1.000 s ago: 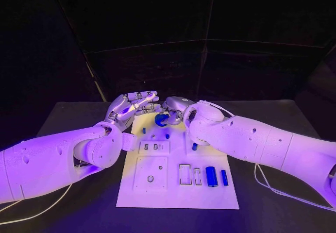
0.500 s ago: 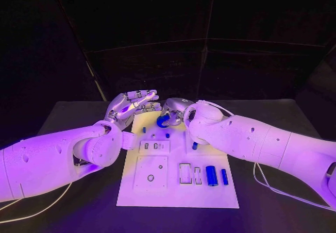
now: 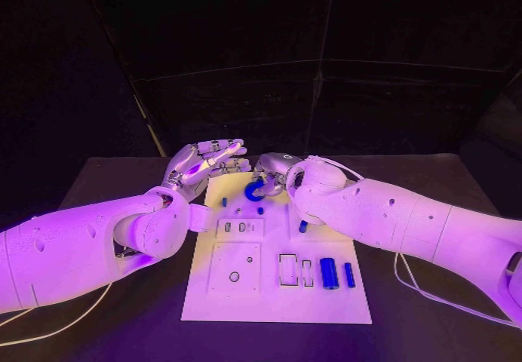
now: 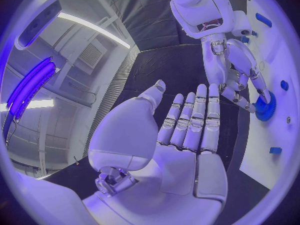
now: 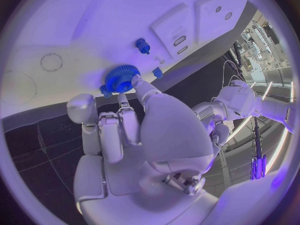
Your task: Assemble the parts on the task board
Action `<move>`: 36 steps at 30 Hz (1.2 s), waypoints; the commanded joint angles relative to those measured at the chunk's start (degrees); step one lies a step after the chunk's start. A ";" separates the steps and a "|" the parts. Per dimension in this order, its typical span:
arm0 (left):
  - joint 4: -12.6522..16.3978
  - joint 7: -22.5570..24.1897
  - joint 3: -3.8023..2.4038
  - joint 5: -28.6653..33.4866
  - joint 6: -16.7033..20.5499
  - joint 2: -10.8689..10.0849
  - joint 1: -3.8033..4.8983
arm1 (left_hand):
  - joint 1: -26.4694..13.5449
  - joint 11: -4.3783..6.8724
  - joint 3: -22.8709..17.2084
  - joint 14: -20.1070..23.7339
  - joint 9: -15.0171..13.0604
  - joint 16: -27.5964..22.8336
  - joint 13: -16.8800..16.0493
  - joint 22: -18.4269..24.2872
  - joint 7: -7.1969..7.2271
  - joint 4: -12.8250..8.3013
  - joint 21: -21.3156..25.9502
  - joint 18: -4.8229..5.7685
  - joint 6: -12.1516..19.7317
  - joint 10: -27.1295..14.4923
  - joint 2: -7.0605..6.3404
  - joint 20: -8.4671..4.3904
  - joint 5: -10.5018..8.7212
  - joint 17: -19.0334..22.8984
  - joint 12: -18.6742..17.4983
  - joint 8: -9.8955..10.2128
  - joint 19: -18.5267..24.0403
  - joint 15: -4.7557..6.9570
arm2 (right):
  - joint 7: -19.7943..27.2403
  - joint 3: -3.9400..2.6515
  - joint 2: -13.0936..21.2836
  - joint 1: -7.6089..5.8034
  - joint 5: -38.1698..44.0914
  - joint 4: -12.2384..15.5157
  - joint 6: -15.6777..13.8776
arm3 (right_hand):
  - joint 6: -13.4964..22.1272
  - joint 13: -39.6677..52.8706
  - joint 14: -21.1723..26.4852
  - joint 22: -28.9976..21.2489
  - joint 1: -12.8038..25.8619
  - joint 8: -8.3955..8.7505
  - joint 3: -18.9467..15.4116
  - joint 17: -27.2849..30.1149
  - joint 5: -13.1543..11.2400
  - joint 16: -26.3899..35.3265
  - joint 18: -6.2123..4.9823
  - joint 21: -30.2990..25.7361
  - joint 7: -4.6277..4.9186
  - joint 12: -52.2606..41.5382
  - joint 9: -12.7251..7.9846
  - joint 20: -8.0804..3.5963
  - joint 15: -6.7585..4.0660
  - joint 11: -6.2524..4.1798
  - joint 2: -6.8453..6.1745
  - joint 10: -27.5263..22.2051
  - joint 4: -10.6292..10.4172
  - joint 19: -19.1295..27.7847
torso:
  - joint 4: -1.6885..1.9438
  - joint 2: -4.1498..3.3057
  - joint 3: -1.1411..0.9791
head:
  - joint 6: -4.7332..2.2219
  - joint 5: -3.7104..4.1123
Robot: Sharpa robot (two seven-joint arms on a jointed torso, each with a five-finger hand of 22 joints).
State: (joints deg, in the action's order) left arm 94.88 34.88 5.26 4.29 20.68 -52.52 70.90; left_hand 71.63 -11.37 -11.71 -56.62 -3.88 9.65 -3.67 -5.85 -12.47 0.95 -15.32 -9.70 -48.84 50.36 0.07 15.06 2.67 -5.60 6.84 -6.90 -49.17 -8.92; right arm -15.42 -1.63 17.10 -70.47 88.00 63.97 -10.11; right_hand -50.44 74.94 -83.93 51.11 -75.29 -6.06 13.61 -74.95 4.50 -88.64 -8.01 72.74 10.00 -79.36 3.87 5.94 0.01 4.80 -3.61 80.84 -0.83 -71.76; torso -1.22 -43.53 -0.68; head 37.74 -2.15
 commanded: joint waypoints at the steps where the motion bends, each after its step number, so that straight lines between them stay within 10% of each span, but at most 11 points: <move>1: 0.03 0.45 -0.04 -0.39 -0.55 0.03 0.10 | 0.37 -0.17 0.02 -0.43 0.08 -0.30 0.02 0.09 -1.44 -0.26 -0.12 -0.77 -0.09 0.25 0.14 0.03 0.22 0.09 -0.28 0.27 -0.45 -0.04 | 0.52 -0.03 -0.14 -0.07 0.52 0.03 0.94 | 0.84 1.75 -5.42 -0.15 1.12 0.61 -1.15 -12.16 -1.41 -0.30 0.96 -0.24 0.22 0.44 -0.12 0.56 0.61 0.30 -0.54 -0.41 -0.40 0.00 | -0.03 0.00 0.00 | -0.09 0.11; 13: 0.03 0.40 -0.04 -0.39 -0.57 0.04 0.10 | 0.37 -0.17 0.02 -0.43 0.08 -0.30 0.02 0.09 -1.44 -0.26 -0.12 -0.77 -0.09 0.25 0.14 0.03 0.22 0.09 -0.28 0.27 -0.45 -0.04 | 0.38 -0.03 0.07 0.02 0.39 -0.13 1.04 | 1.14 1.42 -5.41 -0.33 2.14 0.95 -2.73 -12.19 -1.51 -0.30 0.91 -0.34 0.38 0.68 0.01 0.82 0.81 0.50 -0.48 -0.74 -1.26 0.05 | -0.03 -0.01 0.02 | -0.16 0.12; 18: -0.06 0.41 -0.04 -0.39 -0.62 0.02 0.10 | 0.37 -0.17 0.02 -0.43 0.08 -0.30 0.02 0.09 -1.44 -0.26 -0.12 -0.77 -0.09 0.25 0.14 0.03 0.22 0.09 -0.28 0.27 -0.45 -0.04 | 1.29 -0.03 1.56 0.17 -0.46 1.16 -3.12 | 0.82 1.60 -5.40 -0.37 2.58 0.83 -3.31 -12.12 -1.31 -0.27 0.89 -0.35 0.35 0.50 0.12 0.88 0.84 0.50 -0.05 -0.61 -1.87 0.04 | -0.08 0.07 -0.07 | -0.36 0.09; 27: -0.26 0.49 -0.04 -0.39 -0.65 -0.74 0.11 | 0.37 -0.17 0.02 -0.43 0.08 -0.30 0.02 0.09 -1.44 -0.26 -0.12 -0.77 -0.09 0.25 0.14 0.03 0.22 0.09 -0.28 0.27 -0.45 -0.04 | 4.74 -0.02 10.00 0.26 -5.23 9.08 -10.91 | 1.02 1.68 -5.40 -0.33 2.51 1.02 -3.84 -12.12 -0.30 -0.27 0.90 -0.29 0.39 0.40 0.09 0.90 0.84 0.51 0.09 -0.53 -2.13 -0.05 | -0.83 0.49 -0.21 | -0.51 -0.35; 36: -0.75 0.55 -0.04 -0.39 -0.64 -1.23 0.15 | 0.37 -0.17 0.02 -0.43 0.08 -0.30 0.02 0.09 -1.44 -0.26 -0.12 -0.77 -0.09 0.25 0.14 0.03 0.22 0.09 -0.28 0.27 -0.45 -0.04 | 6.51 0.02 17.60 0.26 -9.43 15.44 -11.41 | 0.98 1.58 -5.33 -0.51 2.17 1.06 -4.14 -11.84 0.56 -0.16 0.87 -0.37 0.39 0.48 0.11 0.91 0.85 0.52 0.20 -0.61 -2.14 0.04 | -1.60 0.83 -0.65 | -0.43 -0.97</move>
State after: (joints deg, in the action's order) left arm 94.16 34.88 5.27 4.29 20.66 -53.72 70.97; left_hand 71.63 -11.37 -11.71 -56.63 -3.88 9.65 -3.67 -5.82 -12.47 0.95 -15.32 -9.70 -48.84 50.36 0.07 15.06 2.67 -5.60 6.85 -6.90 -49.17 -8.92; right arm -10.97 -1.61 34.46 -70.10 81.48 78.88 -19.42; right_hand -49.70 74.94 -83.94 50.64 -73.12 -5.31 9.79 -74.93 4.83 -88.64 -8.01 72.73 10.44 -78.99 3.95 6.35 0.41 5.21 -3.75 80.44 -2.96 -71.79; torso -2.56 -42.80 -1.15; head 37.28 -3.08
